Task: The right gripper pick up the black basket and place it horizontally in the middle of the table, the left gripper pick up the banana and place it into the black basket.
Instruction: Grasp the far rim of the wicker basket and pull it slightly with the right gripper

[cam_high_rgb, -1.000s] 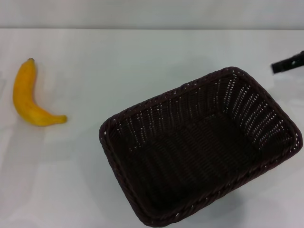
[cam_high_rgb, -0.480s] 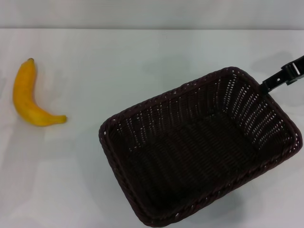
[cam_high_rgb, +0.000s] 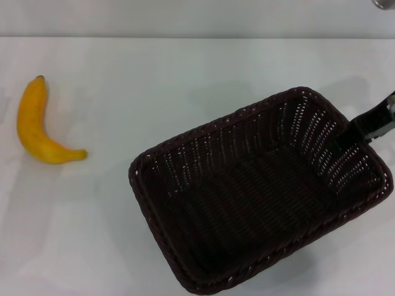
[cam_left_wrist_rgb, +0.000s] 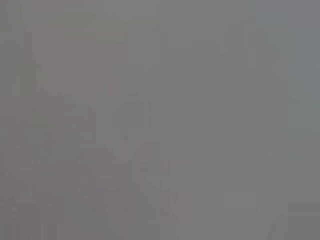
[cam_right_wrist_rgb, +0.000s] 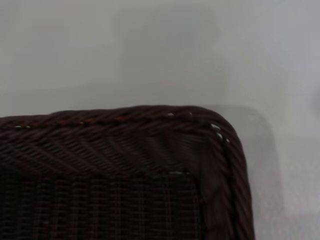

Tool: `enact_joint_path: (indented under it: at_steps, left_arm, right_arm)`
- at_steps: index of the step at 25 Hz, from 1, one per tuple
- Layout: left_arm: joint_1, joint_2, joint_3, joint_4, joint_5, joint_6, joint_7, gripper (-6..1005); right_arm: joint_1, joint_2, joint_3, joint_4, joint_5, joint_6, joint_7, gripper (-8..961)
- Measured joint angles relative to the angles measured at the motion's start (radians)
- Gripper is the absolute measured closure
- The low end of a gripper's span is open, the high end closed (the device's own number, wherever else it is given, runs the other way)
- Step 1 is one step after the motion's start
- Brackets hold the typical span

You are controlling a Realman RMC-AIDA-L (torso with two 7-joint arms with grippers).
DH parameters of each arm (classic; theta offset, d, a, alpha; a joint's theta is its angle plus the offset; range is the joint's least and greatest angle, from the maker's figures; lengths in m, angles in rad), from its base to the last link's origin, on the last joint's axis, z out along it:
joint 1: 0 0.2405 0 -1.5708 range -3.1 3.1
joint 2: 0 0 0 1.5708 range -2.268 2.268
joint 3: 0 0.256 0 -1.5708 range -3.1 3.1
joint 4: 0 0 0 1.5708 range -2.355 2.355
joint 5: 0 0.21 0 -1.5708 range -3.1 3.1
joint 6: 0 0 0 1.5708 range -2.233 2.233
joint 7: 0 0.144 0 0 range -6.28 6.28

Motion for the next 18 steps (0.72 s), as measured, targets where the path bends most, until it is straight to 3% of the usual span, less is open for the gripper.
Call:
enact_joint_path:
  at_steps: [2,7,10,18]
  left_arm:
    - [-0.005,-0.002,0.0,0.0,0.0,0.0,0.0,137]
    - [-0.001,-0.006,0.0,0.0,-0.025,-0.001,0.0,137]
    - [0.005,-0.007,0.0,0.0,-0.038,0.0,0.0,137]
    - [0.018,-0.008,0.0,0.0,-0.061,-0.009,0.0,137]
  right_arm:
    - [-0.003,0.0,-0.005,0.018,-0.004,-0.015,0.017,143]
    - [-0.002,0.0,-0.044,0.017,-0.04,-0.026,0.046,325]
    - [0.005,0.0,-0.098,-0.004,-0.058,-0.03,0.069,326]
    - [0.045,0.005,-0.187,0.002,-0.052,-0.038,0.112,632]
